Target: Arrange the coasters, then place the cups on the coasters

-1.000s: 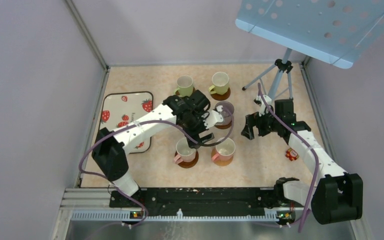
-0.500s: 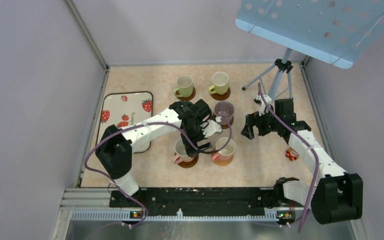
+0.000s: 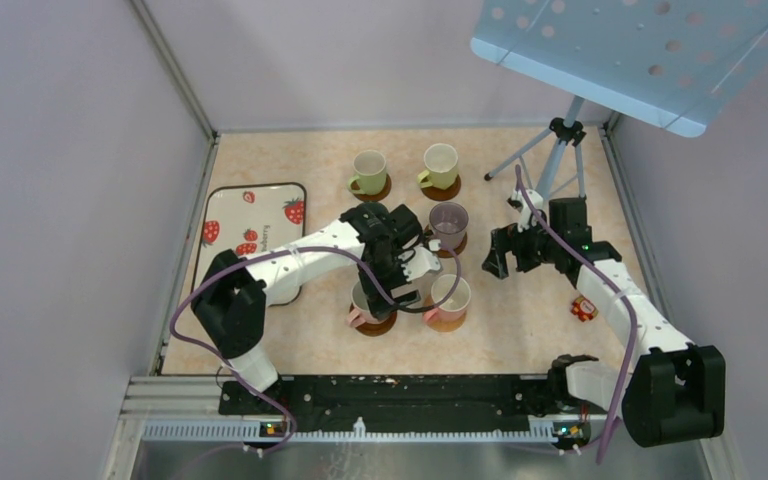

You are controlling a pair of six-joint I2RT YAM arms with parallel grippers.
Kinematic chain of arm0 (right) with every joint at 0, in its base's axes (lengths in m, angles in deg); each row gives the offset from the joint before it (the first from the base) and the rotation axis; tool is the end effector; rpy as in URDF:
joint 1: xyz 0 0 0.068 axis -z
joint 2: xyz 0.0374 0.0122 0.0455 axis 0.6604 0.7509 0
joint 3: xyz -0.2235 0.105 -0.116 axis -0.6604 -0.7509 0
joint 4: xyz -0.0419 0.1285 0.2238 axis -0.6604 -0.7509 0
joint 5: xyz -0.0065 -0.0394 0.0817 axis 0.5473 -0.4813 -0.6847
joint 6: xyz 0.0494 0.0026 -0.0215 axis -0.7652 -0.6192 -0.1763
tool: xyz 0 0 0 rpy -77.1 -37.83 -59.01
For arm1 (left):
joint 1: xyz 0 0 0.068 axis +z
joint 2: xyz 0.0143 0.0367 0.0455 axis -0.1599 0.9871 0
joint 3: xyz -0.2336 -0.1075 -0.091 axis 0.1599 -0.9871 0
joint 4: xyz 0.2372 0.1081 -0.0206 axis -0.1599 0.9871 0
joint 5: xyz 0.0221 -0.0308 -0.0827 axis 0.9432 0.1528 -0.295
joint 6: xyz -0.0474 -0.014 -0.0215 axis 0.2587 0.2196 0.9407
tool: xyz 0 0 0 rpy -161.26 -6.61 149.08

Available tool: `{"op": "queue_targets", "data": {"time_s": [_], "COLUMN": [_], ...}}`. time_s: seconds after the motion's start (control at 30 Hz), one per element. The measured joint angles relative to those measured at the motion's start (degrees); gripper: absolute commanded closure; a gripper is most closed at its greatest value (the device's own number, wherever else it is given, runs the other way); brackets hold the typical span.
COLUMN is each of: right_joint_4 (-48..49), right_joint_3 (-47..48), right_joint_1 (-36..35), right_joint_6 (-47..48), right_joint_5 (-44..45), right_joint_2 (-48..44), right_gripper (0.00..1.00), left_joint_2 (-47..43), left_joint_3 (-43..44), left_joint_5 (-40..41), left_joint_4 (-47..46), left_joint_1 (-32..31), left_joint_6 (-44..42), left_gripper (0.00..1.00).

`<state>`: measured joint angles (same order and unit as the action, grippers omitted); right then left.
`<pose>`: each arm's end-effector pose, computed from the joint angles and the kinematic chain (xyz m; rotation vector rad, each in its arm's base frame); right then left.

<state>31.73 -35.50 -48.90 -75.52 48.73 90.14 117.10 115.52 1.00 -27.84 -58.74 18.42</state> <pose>0.2220 0.0461 0.2377 -0.5193 2.2907 0.5709 0.2033 -0.2470 0.2402 1.7786 2.4300 -0.2897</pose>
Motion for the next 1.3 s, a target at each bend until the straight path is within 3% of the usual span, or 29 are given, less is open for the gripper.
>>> {"op": "queue_targets", "data": {"time_s": [0.8,1.07,1.17,1.3], "right_joint_4": [-0.2,-0.2,-0.2,-0.2], "right_joint_3": [0.0,0.0,0.0,0.0], "right_joint_1": [0.0,0.0,0.0,0.0], "right_joint_6": [0.0,0.0,0.0,0.0], "right_joint_5": [0.0,0.0,0.0,0.0], "right_joint_2": [0.3,0.3,0.3,0.3], "right_gripper": [0.05,0.05,0.05,0.05], "left_joint_2": [-0.4,-0.4,-0.4,-0.5], "left_joint_3": [-0.1,-0.1,-0.1,-0.1], "left_joint_5": [2.4,2.7,2.5,2.4], "left_joint_4": [3.4,3.7,3.7,3.8], "left_joint_1": [-0.1,-0.1,-0.1,-0.1], "left_joint_6": [0.0,-0.1,0.0,0.0], "left_gripper": [0.21,0.12,0.02,0.01]}}
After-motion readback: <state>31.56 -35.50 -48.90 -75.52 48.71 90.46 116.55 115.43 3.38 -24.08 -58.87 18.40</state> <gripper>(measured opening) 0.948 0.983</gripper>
